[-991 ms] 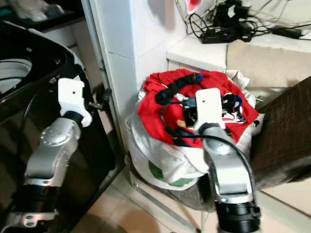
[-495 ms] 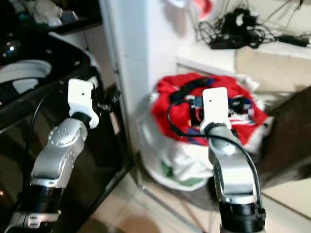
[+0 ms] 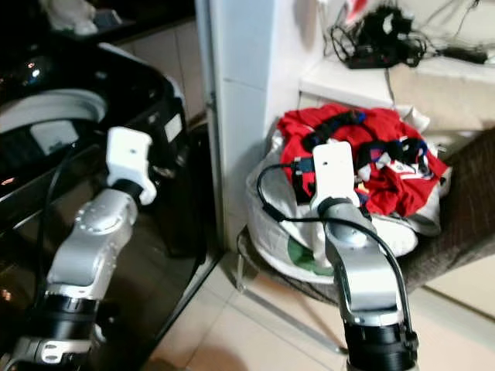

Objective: Clothes washing

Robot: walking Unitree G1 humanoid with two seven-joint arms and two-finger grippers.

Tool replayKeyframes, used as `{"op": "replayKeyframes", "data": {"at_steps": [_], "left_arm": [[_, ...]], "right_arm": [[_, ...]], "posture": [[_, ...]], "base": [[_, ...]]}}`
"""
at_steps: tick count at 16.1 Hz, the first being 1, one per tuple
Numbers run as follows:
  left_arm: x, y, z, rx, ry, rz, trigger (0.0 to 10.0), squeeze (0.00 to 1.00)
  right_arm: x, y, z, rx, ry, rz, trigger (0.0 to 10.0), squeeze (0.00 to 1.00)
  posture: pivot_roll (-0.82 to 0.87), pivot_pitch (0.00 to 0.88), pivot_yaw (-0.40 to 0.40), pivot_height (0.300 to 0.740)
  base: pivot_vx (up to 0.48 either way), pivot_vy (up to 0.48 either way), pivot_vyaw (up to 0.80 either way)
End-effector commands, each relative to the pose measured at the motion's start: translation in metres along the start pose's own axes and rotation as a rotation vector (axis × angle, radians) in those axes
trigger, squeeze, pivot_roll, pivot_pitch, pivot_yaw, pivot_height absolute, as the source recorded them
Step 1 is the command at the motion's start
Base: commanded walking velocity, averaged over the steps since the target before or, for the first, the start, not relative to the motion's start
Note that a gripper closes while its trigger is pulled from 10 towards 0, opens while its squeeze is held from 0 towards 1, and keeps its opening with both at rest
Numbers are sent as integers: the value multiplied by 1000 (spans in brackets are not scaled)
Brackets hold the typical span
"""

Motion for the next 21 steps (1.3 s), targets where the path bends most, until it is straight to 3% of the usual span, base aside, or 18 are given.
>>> {"op": "replayKeyframes", "data": {"at_steps": [1,4,6,12,18,21], "left_arm": [[-2,5,-1,14,1,-8,10000,0],[-1,7,-2,-29,-8,-29,10000,0],[0,8,-3,-1,-9,-38,10000,0],[0,6,4,-1,29,-27,10000,0],[1,4,7,11,52,-17,10000,0],[1,4,6,14,51,-16,10000,0]], "right_arm": [[0,7,-4,11,-14,-21,10000,0],[0,6,-6,5,-18,-19,10000,0],[-1,5,-7,-6,-25,-13,10000,0],[-2,6,-5,76,10,-17,10000,0],[-3,7,-4,101,22,-17,10000,0],[-3,8,-7,67,13,-23,10000,0]], "posture": [[-89,0,11,740],[-89,0,10,740],[-90,0,11,740],[-91,0,12,740],[-87,0,4,740],[-85,0,0,740]], "base": [[0,0,0],[0,0,0],[293,0,-800],[349,0,0],[353,0,723],[352,0,0]]}}
Point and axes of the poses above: a point about 5 cm out from each wrist's last joint towards the gripper, its own x axis pointing back from the gripper into the wrist, its own y axis along the axis of the wrist's last joint, z = x × y, the point moved 3 cm from there along -x, pointing out of the wrist towards the gripper, and after that the axes turned 12 degrees about -x, right-handed, at the moved point
